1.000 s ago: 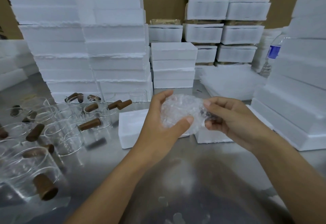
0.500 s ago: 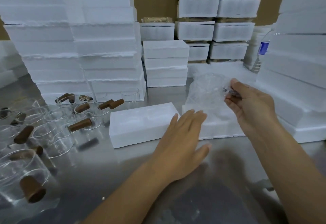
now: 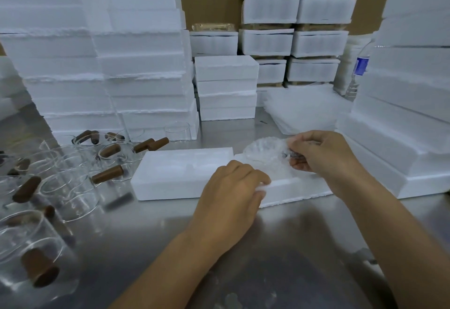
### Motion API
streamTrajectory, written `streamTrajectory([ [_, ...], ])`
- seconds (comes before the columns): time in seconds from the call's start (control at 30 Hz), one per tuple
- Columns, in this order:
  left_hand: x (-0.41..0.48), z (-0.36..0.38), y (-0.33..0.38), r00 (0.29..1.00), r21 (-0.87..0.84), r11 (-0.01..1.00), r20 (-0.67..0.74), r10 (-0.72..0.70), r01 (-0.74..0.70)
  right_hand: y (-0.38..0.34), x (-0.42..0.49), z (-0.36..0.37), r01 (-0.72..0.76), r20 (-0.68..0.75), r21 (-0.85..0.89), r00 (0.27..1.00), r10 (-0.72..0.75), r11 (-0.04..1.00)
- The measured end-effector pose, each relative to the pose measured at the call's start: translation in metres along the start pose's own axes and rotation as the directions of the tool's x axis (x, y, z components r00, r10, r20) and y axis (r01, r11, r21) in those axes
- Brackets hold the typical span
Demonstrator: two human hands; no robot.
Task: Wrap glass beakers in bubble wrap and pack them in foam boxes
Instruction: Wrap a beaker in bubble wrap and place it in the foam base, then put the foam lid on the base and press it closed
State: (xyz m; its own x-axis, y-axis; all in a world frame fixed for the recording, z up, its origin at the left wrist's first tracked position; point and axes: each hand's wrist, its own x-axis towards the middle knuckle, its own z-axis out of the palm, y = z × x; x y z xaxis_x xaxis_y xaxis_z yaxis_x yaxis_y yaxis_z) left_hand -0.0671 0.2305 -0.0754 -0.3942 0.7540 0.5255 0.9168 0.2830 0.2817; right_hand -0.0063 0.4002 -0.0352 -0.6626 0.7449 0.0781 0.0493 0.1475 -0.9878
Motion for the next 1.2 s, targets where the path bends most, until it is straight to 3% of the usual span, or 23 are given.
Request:
streamTrajectory([
  [0.17,0.0,0.0,-0.005,1.0,-0.076,0.997,-0.022,-0.016,0.014,0.004,0.002,-0.004,0.175,0.072,-0.362,0.984,-0.16,0.915],
  [0.37,0.001,-0.003,-0.013,1.0,-0.112,0.994,-0.031,-0.001,-0.002,0.011,0.003,-0.007,0.219,0.17,-0.455,0.973,-0.157,0.863],
  [0.53,0.0,-0.004,-0.014,0.997,-0.105,0.994,-0.062,-0.051,0.044,0.013,0.005,-0.011,0.281,0.163,-0.516,0.96,-0.229,0.809],
  [0.63,0.001,-0.01,-0.013,0.973,-0.3,0.946,-0.154,-0.173,0.12,0.011,0.008,-0.013,0.292,0.089,-0.45,0.955,-0.283,0.844],
  [0.73,0.001,-0.022,-0.024,0.902,-0.378,0.899,-0.271,-0.336,0.221,0.009,0.013,-0.017,0.262,-0.152,-0.267,0.939,-0.309,0.927],
  [0.83,-0.004,-0.029,-0.041,0.888,-0.179,0.884,-0.086,-0.452,0.432,0.011,0.017,-0.021,0.229,-0.325,-0.216,0.9,-0.291,0.949],
  [0.9,-0.007,-0.032,-0.047,0.862,-0.082,0.859,0.07,-0.502,0.506,0.016,0.019,-0.022,0.165,-0.314,-0.34,0.908,-0.277,0.926],
  [1.0,-0.008,-0.038,-0.047,0.861,-0.078,0.861,0.143,-0.489,0.502,0.025,0.023,-0.024,0.032,-0.245,-0.518,0.952,-0.184,0.855],
  [1.1,-0.008,-0.041,-0.044,0.897,0.034,0.9,0.071,-0.436,0.435,0.029,0.028,-0.025,-0.071,-0.216,-0.523,0.975,-0.051,0.849],
  [1.2,-0.006,-0.048,-0.04,0.911,-0.059,0.913,-0.061,-0.407,0.404,0.031,0.03,-0.026,-0.104,-0.211,-0.495,0.978,-0.003,0.863],
])
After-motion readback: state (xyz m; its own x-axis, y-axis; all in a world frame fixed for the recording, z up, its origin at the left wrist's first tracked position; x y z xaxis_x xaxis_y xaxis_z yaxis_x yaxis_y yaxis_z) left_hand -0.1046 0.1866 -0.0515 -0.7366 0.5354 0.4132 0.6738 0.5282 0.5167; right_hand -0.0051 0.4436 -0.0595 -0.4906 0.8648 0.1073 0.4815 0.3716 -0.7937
